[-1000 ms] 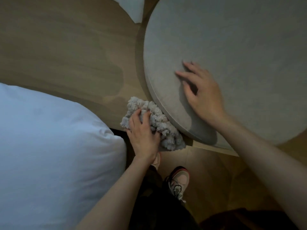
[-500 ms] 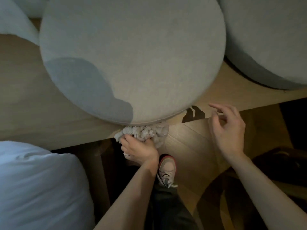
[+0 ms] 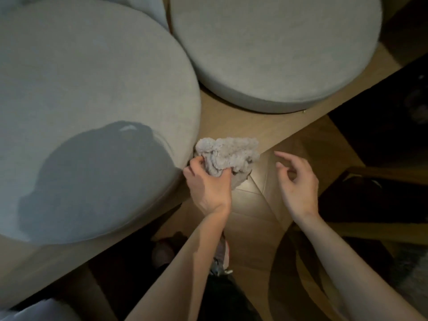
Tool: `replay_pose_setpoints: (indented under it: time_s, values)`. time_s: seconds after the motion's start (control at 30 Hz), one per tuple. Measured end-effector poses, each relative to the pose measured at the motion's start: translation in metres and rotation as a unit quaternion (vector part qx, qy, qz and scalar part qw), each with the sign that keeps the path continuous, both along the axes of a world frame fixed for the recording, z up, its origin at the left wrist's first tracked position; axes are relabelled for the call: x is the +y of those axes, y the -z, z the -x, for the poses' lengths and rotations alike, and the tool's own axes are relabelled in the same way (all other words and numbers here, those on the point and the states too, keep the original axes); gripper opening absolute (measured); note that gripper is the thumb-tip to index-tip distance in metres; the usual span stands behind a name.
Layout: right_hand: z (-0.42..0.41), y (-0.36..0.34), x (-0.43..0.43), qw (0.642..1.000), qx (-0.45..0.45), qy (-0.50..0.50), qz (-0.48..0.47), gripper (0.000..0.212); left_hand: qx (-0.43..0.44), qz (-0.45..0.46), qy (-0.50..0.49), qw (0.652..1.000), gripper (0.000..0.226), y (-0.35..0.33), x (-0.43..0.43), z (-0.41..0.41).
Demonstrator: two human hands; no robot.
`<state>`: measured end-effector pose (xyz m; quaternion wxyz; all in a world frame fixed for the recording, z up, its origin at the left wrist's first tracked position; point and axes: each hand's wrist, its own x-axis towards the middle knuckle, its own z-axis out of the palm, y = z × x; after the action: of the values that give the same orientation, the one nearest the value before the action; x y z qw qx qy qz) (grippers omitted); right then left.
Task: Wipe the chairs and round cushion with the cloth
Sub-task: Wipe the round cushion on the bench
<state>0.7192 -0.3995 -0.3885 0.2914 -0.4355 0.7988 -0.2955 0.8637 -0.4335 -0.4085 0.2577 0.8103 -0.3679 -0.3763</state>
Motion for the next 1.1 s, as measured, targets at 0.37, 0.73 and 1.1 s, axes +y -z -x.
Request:
replay_pose_setpoints:
  time_s: [0.37, 0.73, 1.1]
  values:
    - [-0.023, 0.019, -0.068, 0.979, 0.046, -0.198, -0.028, 0.044, 0.047, 0.122, 0.343, 0.93, 0.06, -0.027, -0.088, -0.028]
    - [-0.032, 0.059, -0.098, 0.928, 0.227, -0.267, -0.128, 0.058, -0.149, 0.254, 0.585, 0.755, 0.052, -0.022, -0.166, -0.019]
    - [0.118, 0.031, -0.094, 0.957, 0.19, 0.188, -0.11, 0.049, -0.126, 0.221, 0.672, 0.695, 0.05, -0.026, -0.205, 0.107]
